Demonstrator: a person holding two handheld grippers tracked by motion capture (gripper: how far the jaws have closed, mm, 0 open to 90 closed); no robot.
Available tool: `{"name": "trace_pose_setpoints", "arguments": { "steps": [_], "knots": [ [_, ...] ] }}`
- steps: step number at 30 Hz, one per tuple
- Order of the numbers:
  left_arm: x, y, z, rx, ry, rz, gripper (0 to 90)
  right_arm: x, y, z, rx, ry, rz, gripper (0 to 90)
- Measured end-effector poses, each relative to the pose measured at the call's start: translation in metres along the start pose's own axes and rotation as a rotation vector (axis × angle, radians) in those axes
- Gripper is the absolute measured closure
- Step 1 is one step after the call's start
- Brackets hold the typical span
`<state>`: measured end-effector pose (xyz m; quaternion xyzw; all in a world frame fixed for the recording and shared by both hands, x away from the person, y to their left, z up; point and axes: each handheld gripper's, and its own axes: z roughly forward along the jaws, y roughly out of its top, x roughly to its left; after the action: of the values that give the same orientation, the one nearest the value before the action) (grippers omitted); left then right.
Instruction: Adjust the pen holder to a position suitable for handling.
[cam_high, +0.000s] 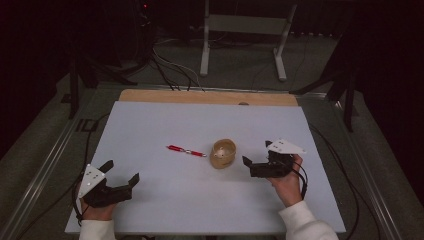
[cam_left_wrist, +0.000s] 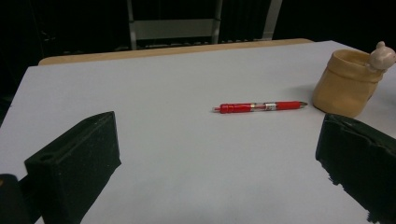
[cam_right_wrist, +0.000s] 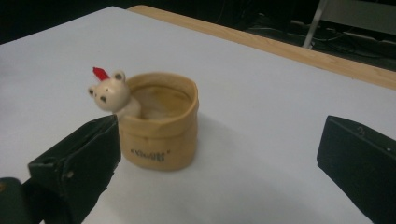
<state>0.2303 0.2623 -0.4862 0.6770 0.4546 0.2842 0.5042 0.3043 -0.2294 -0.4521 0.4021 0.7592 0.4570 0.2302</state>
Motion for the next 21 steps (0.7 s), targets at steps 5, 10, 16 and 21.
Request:
{"name": "trace_pose_setpoints", "arguments": {
  "steps": [5,10,16,21],
  "knots": [
    [0.0,0.001,-0.001,0.002,0.001,0.007,0.3,-0.002,-0.019,-0.007,-0.02,-0.007,0.017,0.0],
    [-0.001,0.003,-0.002,-0.008,-0.016,0.004,0.3,-0.006,-0.038,-0.016,-0.058,-0.021,0.027,0.0],
    [-0.005,0.005,-0.001,0.004,-0.026,0.017,0.3,-0.014,-0.053,-0.024,-0.068,-0.038,0.046,0.0],
    [-0.01,0.01,0.002,0.009,-0.024,0.042,0.3,-0.014,-0.058,-0.026,-0.073,-0.031,0.068,0.0]
  ]
}}
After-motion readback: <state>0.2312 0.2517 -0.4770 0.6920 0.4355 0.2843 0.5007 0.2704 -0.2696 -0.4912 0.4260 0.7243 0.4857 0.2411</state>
